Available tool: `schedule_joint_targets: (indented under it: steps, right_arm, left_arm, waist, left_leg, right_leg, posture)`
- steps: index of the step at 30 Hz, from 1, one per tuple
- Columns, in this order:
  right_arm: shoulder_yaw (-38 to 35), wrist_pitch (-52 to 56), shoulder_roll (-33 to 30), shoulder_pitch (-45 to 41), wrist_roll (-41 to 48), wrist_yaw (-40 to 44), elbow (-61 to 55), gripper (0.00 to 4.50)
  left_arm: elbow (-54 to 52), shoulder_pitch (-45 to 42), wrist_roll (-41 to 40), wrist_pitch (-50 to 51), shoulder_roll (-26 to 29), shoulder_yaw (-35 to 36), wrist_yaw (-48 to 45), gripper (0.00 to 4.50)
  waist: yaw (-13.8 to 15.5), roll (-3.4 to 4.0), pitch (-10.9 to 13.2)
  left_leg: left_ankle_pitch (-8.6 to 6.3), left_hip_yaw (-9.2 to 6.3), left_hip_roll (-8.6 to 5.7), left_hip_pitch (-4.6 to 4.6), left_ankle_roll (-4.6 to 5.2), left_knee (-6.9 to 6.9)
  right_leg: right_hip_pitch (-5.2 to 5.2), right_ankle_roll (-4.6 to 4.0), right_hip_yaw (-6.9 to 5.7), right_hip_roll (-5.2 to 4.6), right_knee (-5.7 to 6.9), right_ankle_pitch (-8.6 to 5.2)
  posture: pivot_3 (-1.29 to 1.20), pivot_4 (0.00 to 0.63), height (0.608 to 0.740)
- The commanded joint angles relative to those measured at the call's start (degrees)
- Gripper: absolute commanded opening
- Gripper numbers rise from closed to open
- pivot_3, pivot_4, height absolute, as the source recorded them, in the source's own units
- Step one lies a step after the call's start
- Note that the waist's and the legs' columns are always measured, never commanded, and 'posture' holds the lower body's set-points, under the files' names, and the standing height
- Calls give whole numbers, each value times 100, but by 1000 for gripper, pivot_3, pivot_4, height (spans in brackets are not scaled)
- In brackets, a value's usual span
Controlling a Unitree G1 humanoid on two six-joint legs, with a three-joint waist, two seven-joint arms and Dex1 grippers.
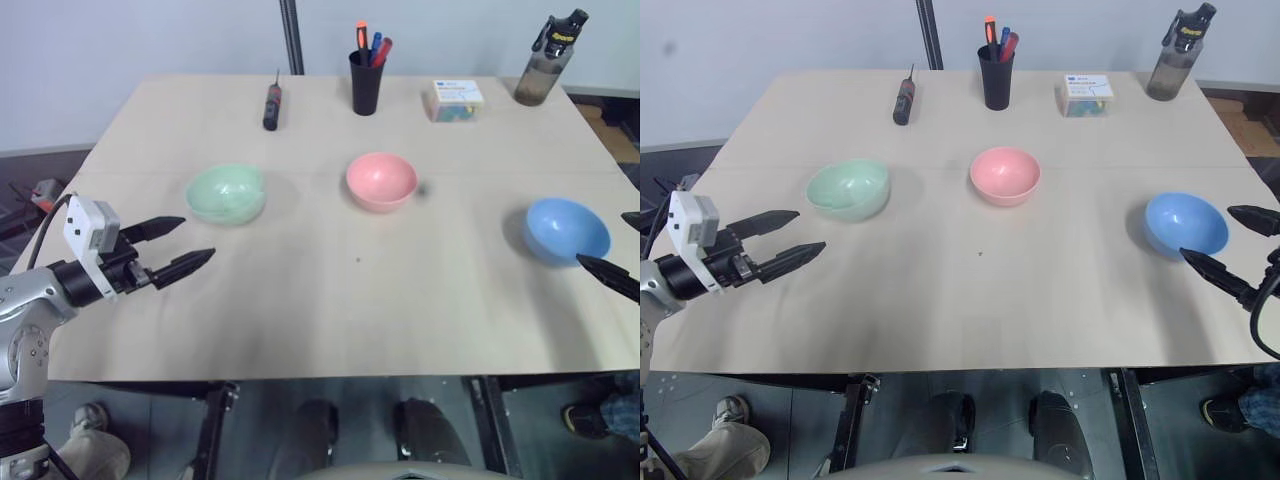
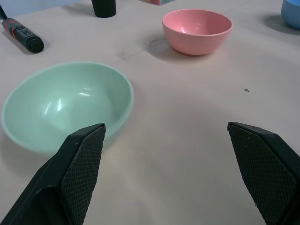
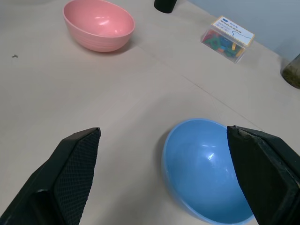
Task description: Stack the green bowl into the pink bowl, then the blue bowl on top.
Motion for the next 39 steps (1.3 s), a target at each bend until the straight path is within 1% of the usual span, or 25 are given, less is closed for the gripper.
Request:
schedule_joint_targets:
  steps: [1,6,9,11,13,16,18,20,24,26,29,31,33,35,36,37,38,39]
  right_arm:
    - [31,-41,-56,-152,-4,-73,-75,4500]
    - [516,-134,44,-494,27,-144,-144,4500]
    - [863,-203,157,-739,69,-193,-216,4500]
    - [1178,-198,245,-935,103,-247,-288,4500]
    - [1594,-198,358,-1190,104,-319,-371,4500]
    - [2413,-200,644,-1700,64,-478,-548,4500]
    - [3071,-214,844,-2013,-103,-556,-712,4500]
    - [3544,-291,948,-2200,-328,-570,-776,4500]
    - [4160,-328,1289,-2593,-506,-734,-794,4500]
    - [4341,-326,1399,-2730,-583,-782,-813,4500]
    - [4449,-340,1510,-2825,-646,-832,-814,4500]
    - [4486,-355,1543,-2840,-689,-851,-812,4500]
    - [4502,-374,1555,-2826,-726,-877,-818,4500]
    - [4496,-391,1559,-2793,-760,-898,-824,4500]
    - [4490,-404,1560,-2773,-785,-904,-823,4500]
    - [4489,-413,1565,-2759,-807,-911,-823,4500]
    - [4480,-424,1563,-2739,-824,-912,-822,4500]
    - [4476,-431,1565,-2728,-838,-918,-820,4500]
  left_arm:
    - [-183,-162,33,-96,34,19,115,4415]
    - [-466,-404,793,-523,-136,-393,867,4415]
    - [-691,-594,1027,-480,-153,-634,1180,4415]
    - [-826,-716,1206,-293,-55,-857,1304,4415]
    - [-946,-896,1603,131,212,-1252,1472,4415]
    - [-942,-1453,2401,462,611,-2097,1573,4415]
    - [-810,-1837,2796,603,654,-2589,1608,4415]
    - [-719,-2035,3112,735,657,-2924,1641,4415]
    - [-491,-2313,3602,776,540,-3445,1680,4415]
    - [-341,-2472,3799,811,474,-3691,1622,4415]
    - [-14,-2745,4026,716,267,-3894,1696,3693]
    - [130,-2860,4106,652,157,-3956,1694,2802]
    - [227,-2936,4172,577,88,-3981,1656,2021]
    - [298,-3003,4216,542,32,-3971,1630,1111]
    - [320,-3028,4224,529,11,-3957,1611,583]
    - [336,-3043,4216,517,-9,-3932,1594,194]
    - [316,-3049,4184,510,-28,-3899,1563,78]
    - [291,-3044,4146,485,-43,-3859,1526,78]
  waist:
    - [0,0,0]
    - [3,0,0]
    - [5,0,0]
    - [4,0,0]
    - [1,-1,0]
    - [-8,-1,1]
    - [-8,0,2]
    - [-10,0,2]
    - [-12,-3,4]
    - [-8,-5,4]
    - [18,-6,5]
    - [15,-7,6]
    - [6,-8,6]
    - [1,-8,6]
    - [0,-8,6]
    - [-2,-8,6]
    - [-2,-8,6]
    - [-3,-8,6]
  left_leg:
    - [0,0,0,0,0,0]
    - [0,-1,-2,0,0,1]
    - [0,-2,-2,-4,0,1]
    - [0,-2,-2,-7,0,1]
    - [0,-2,-3,-7,0,1]
    - [0,-2,-5,-6,-1,1]
    - [0,-3,-6,-7,-1,2]
    - [0,-4,-10,-14,0,4]
    - [1,-3,-17,-35,-1,8]
    - [4,-1,-20,-41,-6,9]
    - [4,-5,-21,-43,-5,12]
    - [3,-7,-24,-46,-4,17]
    - [4,-7,-23,-46,-5,18]
    - [5,-7,-23,-46,-7,18]
    - [4,-7,-23,-46,-6,18]
    - [4,-7,-23,-46,-6,18]
    - [4,-6,-23,-46,-6,18]
    - [4,-7,-23,-45,-6,18]
  right_leg:
    - [0,0,0,0,0,0]
    - [0,1,0,-4,2,1]
    - [-3,0,-1,-3,0,1]
    - [-5,1,-2,-3,0,1]
    - [-5,1,-1,-3,1,1]
    - [-6,1,-1,4,4,1]
    - [-7,1,-4,9,4,1]
    - [-13,2,-3,9,5,1]
    - [-31,3,-2,9,4,0]
    - [-40,3,0,9,8,0]
    - [-40,3,-4,10,10,0]
    - [-40,3,-8,10,10,0]
    - [-40,3,-7,9,10,0]
    - [-41,3,-7,10,12,0]
    - [-41,3,-7,10,12,0]
    - [-41,3,-7,10,12,0]
    - [-41,3,-6,10,13,0]
    - [-41,3,-6,10,13,1]
  posture:
    - [0,150,740]
    - [0,150,740]
    - [0,150,740]
    - [0,150,740]
    - [0,150,740]
    - [0,150,740]
    - [0,150,740]
    - [0,150,740]
    - [0,150,740]
    - [0,150,740]
    - [0,150,740]
    - [0,150,740]
    - [0,150,740]
    - [0,150,740]
    - [0,150,740]
    - [0,150,740]
    - [0,150,740]
    - [0,150,740]
